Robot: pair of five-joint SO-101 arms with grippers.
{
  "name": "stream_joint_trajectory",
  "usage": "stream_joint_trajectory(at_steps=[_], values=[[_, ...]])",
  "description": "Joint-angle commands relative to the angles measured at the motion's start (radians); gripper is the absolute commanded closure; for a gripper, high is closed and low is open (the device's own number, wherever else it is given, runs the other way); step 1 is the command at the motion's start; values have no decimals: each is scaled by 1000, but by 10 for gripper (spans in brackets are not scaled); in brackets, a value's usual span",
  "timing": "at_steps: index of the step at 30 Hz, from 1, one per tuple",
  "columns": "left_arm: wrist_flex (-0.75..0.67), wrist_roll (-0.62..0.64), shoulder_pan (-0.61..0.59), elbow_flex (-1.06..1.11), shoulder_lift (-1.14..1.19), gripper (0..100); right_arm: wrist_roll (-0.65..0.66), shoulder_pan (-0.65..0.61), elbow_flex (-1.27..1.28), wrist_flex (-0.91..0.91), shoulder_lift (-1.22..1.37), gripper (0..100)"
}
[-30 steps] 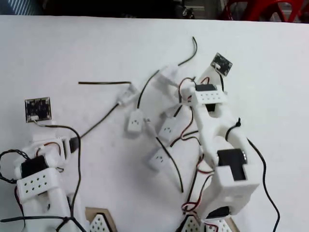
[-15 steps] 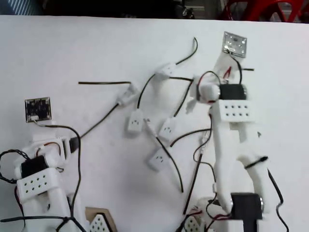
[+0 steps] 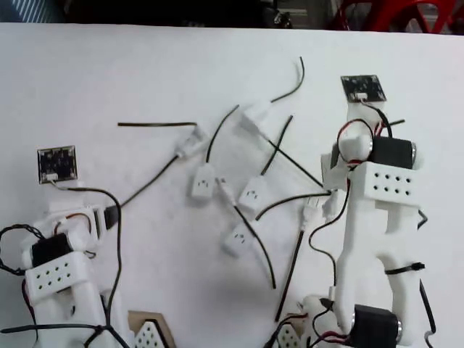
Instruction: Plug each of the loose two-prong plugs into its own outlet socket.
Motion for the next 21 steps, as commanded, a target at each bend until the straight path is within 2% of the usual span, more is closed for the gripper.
stream_joint_trajectory(at_steps=[1,7,13,19,21], values=[[-20,-5,-2,-5,-33,676,72,-2,8,-2,-35,981],[-20,-5,-2,-5,-33,676,121,-84,106,-114,27,981],[-20,-5,-2,-3,-33,676,118,-113,60,-222,173,980],[-20,-5,-2,-3,-33,676,117,-114,-57,-223,219,826],[-20,-5,-2,-3,-33,676,117,-120,-94,-160,219,826]])
